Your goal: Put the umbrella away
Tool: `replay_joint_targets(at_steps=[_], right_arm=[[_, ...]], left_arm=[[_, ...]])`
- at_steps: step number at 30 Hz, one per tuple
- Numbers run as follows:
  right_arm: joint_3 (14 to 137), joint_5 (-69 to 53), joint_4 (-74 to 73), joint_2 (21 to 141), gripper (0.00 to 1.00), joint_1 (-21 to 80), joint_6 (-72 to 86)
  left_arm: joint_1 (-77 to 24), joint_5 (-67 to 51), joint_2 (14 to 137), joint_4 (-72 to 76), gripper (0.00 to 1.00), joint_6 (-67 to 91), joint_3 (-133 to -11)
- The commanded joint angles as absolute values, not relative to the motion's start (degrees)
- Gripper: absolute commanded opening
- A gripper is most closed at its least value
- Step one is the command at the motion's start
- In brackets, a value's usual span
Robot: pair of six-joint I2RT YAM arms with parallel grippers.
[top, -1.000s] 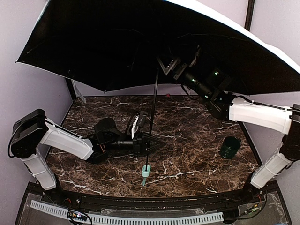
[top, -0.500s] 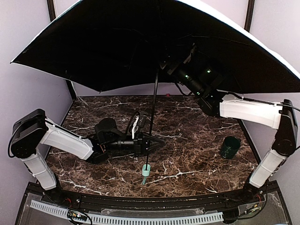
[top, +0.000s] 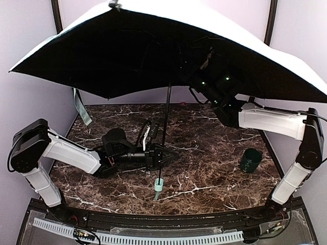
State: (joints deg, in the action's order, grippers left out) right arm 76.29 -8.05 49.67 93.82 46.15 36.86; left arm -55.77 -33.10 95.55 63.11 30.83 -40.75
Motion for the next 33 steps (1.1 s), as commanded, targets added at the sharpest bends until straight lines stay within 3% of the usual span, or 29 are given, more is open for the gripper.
replay_joint_targets(at_steps=[1, 9, 10, 11, 12, 14, 22, 27, 33], right_arm=[[77.2, -8.4, 51.7, 92.9, 0.0, 45.2, 35.0], [77.2, -12.2, 49.3, 92.6, 0.0, 45.2, 33.0], [76.9, -12.2, 49.4, 92.6, 0.09, 45.1, 32.9], [76.4, -12.2, 49.9, 92.6, 0.29, 45.1, 32.9], [76.1, -12.1, 50.4, 92.4, 0.41, 45.2, 33.0], [75.8, -12.3, 51.2, 92.2, 0.48, 45.1, 33.2], [75.6, -12.7, 54.5, 92.2, 0.52, 45.0, 34.3], [75.9, -11.8, 53.4, 92.5, 0.59, 44.8, 34.3], [78.7, -10.5, 47.6, 92.8, 0.44, 44.6, 32.0]], left_arm=[[-56.3, -34.1, 91.6, 68.8, 0.0, 27.7, -40.6], [-56.3, -34.1, 90.6, 68.3, 0.0, 26.3, -40.3], [-56.3, -34.1, 90.6, 68.2, 0.0, 26.2, -40.4], [-56.3, -34.2, 90.6, 68.1, 0.0, 26.1, -40.5], [-56.3, -34.2, 90.6, 68.2, 0.0, 26.1, -40.4], [-56.3, -34.2, 90.7, 68.3, 0.0, 26.1, -40.4], [-56.3, -34.6, 91.0, 68.8, 0.0, 26.4, -40.4], [-56.3, -35.0, 90.8, 67.2, 0.0, 25.4, -41.1], [-56.3, -34.6, 90.5, 65.3, 0.0, 23.7, -41.1]])
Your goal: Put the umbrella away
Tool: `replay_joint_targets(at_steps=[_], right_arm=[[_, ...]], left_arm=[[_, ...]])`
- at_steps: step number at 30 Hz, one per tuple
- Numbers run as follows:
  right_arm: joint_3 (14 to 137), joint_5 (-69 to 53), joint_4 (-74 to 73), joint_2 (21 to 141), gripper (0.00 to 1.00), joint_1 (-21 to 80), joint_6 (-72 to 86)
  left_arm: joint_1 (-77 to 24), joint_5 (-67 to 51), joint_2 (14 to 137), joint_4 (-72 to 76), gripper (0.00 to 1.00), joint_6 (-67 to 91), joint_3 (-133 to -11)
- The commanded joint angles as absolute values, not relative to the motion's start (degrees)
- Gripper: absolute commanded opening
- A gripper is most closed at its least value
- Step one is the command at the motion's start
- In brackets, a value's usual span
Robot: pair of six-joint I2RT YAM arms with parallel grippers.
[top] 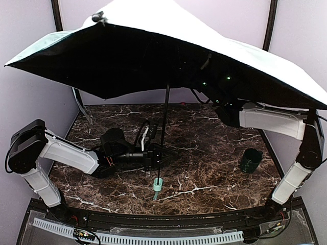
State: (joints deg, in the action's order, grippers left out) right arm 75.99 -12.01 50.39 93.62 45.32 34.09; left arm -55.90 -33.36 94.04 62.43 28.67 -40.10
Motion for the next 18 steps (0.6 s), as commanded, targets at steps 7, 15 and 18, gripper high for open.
replay_joint_targets(at_steps=[7, 15, 18], right_arm=[[77.9, -8.9, 40.2, 92.4, 0.18, 44.7, 27.8], [72.7, -10.0, 31.2, 91.7, 0.14, 49.5, 16.6], [69.3, -10.1, 30.6, 91.7, 0.14, 51.1, 14.3]], left_arm=[[-56.2, -30.8, 85.9, 55.5, 0.0, 15.3, -42.7], [-54.6, -24.3, 78.8, 45.8, 0.0, 3.9, -46.8], [-54.4, -24.0, 78.3, 46.6, 0.0, 2.9, -47.5]])
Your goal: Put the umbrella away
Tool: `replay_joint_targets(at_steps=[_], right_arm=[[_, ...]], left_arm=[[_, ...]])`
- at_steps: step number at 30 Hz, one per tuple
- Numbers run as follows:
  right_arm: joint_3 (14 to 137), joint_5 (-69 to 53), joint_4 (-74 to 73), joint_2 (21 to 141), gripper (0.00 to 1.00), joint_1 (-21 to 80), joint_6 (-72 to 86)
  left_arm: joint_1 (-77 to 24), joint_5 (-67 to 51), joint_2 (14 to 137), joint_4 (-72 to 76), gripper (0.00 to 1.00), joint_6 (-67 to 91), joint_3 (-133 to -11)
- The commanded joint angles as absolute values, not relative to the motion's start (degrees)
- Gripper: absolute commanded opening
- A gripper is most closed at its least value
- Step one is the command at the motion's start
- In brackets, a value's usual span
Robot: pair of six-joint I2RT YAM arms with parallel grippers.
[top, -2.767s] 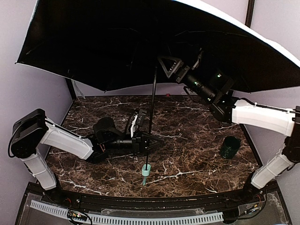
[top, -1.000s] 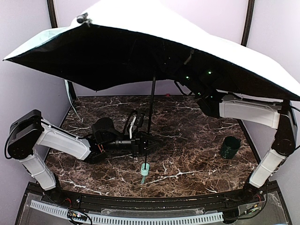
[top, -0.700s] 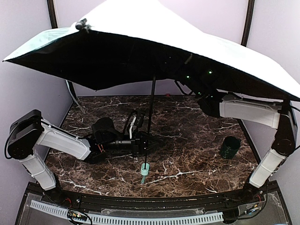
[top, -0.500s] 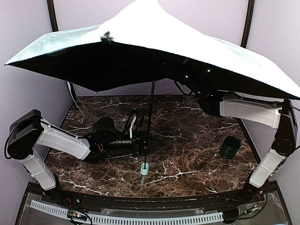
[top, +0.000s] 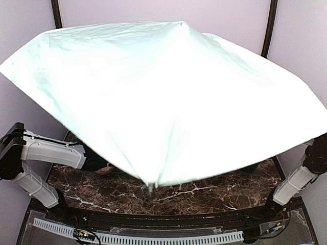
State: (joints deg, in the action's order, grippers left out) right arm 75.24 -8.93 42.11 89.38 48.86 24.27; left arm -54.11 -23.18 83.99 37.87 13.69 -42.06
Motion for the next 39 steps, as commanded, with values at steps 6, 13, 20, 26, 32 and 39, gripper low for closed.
replay_joint_targets(at_steps=[6, 13, 20, 26, 32, 39], right_arm=[[66.4, -10.8, 25.2, 92.1, 0.18, 53.6, 10.6], [60.4, -8.6, 24.2, 92.4, 0.2, 55.2, 9.4], [60.1, -8.3, 25.5, 92.5, 0.23, 55.7, 9.7], [62.7, -4.2, 24.1, 88.9, 0.24, 55.5, 3.8], [61.2, -5.5, 23.4, 89.1, 0.26, 55.5, 3.9], [58.7, -4.2, 26.4, 91.6, 0.26, 56.5, 8.0]], left_arm=[[-54.4, -27.2, 80.0, 51.8, 0.02, 2.6, -48.0], [-54.3, -27.7, 79.7, 53.5, 0.03, 0.5, -48.3], [-54.3, -29.7, 83.3, 59.8, 0.06, 1.8, -46.9], [-54.3, -29.4, 85.8, 58.9, 0.07, 1.9, -45.2], [-52.8, -27.4, 83.0, 59.2, 0.07, 0.0, -44.4], [-51.9, -29.1, 83.3, 58.0, 0.08, -3.3, -46.3]])
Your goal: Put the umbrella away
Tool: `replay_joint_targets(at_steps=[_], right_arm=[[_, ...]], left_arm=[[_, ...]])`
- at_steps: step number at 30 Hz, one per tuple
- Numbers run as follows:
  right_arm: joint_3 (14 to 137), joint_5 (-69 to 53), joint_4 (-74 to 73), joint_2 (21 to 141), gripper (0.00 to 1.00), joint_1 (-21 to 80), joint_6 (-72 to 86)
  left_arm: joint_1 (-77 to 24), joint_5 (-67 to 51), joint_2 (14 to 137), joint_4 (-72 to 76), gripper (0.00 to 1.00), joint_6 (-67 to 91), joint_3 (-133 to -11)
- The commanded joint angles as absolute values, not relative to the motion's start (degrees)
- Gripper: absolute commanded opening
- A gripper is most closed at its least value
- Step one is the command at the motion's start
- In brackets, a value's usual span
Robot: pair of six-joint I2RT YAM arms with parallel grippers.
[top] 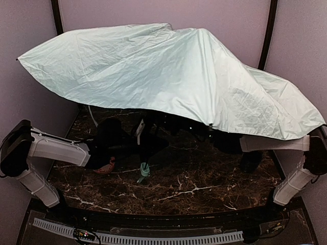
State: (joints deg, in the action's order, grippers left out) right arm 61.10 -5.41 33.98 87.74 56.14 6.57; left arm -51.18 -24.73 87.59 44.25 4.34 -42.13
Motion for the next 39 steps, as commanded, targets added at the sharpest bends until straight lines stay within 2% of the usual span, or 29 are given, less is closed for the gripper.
replay_joint_targets(at_steps=[1, 7, 10, 14, 16, 19, 22, 27, 33, 39], right_arm=[[58.3, -4.0, 27.3, 92.5, 0.25, 56.6, 8.4], [57.5, -1.2, 28.8, 89.8, 0.17, 56.3, 7.5], [60.0, -0.2, 26.4, 88.0, 0.14, 55.9, 6.4], [62.8, 1.7, 25.8, 86.1, 0.08, 54.9, 6.4], [63.9, 3.2, 25.4, 85.9, 0.02, 54.7, 5.4], [65.0, 7.2, 24.3, 85.8, 0.0, 54.3, 3.6], [65.4, 10.4, 24.3, 84.6, 0.0, 52.0, 3.1], [64.7, 9.7, 27.5, 81.5, 0.0, 44.9, 4.2], [64.7, 2.0, 28.7, 79.1, 0.0, 37.7, -1.6], [63.8, -18.6, 23.4, 75.7, 0.0, 29.5, -5.1]], left_arm=[[-51.9, -30.0, 84.0, 58.6, 0.08, -2.7, -46.3], [-51.9, -29.7, 87.4, 68.6, 0.05, 1.8, -40.1], [-51.9, -29.4, 89.2, 70.3, 0.0, 3.1, -37.9], [-51.9, -29.2, 91.7, 72.8, 0.0, 4.4, -35.8], [-51.9, -28.9, 92.6, 73.5, 0.08, 4.9, -35.4], [-51.9, -29.0, 92.8, 70.3, 0.39, 4.9, -36.1], [-51.9, -27.8, 91.1, 64.6, 0.56, 3.1, -35.4], [-51.9, -21.5, 84.9, 59.4, 0.65, -0.8, -30.1], [-49.0, -12.2, 76.8, 51.9, 0.72, 1.9, -26.5], [-30.3, -9.2, 68.9, 48.7, 0.73, 14.8, -22.6]])
